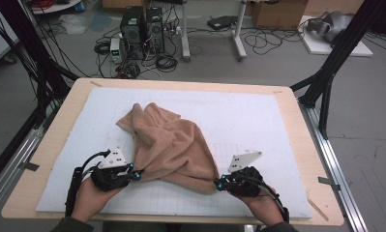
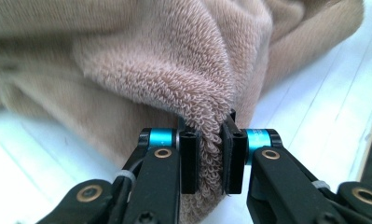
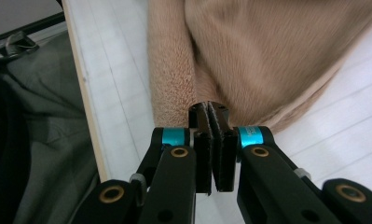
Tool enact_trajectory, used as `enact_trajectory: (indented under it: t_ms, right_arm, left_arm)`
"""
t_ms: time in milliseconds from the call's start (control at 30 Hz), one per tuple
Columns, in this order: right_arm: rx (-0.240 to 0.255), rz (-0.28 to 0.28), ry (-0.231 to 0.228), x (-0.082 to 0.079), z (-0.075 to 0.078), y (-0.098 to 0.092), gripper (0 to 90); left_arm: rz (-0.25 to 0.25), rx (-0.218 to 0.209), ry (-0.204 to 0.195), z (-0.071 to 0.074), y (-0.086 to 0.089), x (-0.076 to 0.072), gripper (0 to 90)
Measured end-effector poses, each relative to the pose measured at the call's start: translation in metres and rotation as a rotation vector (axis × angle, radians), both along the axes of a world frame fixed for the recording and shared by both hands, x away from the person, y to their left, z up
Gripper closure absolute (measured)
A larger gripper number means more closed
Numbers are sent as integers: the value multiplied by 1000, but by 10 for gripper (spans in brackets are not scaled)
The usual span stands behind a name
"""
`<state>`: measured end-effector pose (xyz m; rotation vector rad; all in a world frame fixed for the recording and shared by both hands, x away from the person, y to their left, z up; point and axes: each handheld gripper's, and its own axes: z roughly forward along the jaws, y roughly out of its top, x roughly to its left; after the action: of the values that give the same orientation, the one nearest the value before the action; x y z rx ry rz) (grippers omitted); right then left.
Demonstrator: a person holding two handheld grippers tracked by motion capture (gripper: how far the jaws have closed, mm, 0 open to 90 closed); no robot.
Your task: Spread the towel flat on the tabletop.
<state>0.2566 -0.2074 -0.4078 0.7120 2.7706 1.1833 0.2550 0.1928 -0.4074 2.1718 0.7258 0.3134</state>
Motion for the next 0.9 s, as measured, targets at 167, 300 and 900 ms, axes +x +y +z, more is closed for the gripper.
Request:
enact_trajectory:
  t_ms: [167,300,900]
  right_arm:
    - [3,12,48,5,-15,2,857]
    - [67,29,-15,7,11,6,716]
    - [39,-113,-62,117,5,51,466]
  left_arm:
    - [-3,-37,37,-8,11,1,722]
    - [5,-81,16,10,18,3,537]
    - [13,-38,21,24,-13,64,458]
